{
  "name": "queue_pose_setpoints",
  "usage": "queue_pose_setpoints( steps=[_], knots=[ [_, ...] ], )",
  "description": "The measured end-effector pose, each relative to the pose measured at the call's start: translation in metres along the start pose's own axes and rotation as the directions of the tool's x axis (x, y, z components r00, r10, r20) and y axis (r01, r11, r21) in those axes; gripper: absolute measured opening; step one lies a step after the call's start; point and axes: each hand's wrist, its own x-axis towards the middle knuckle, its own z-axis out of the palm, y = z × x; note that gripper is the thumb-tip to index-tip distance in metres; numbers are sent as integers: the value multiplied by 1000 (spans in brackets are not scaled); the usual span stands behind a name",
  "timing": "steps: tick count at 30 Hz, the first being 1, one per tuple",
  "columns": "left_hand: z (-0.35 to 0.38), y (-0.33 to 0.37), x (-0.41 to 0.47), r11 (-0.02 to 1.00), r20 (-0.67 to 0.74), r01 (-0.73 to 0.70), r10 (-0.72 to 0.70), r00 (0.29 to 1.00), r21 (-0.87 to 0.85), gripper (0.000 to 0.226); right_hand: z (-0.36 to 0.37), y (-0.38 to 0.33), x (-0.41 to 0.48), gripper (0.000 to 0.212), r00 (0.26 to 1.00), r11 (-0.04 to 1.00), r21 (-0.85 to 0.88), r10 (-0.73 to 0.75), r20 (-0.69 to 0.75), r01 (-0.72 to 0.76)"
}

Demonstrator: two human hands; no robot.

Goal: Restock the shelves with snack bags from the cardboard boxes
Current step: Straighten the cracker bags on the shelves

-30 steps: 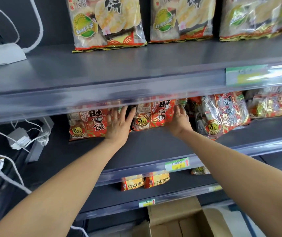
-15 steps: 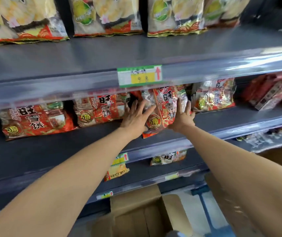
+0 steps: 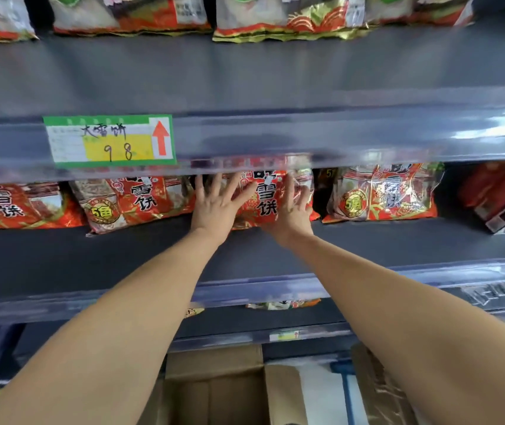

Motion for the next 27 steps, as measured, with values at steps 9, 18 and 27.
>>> queue_pose_setpoints(
  steps=[9,18,27],
  knots=[
    [-1,12,-12,998,50,45,-43,998,-47,85,-18,17,1,116,991,980,-175,-107,-83,91],
    [-6,7,11,995,3,21,-22,1000,99,92,-8,8,11,111,998,998,48,-49,-47,51],
    [3,18,-18,973,33,-40,49,998,-227,60,-28,15,-8,56,958,956,-102,-282,-57,275]
  ],
)
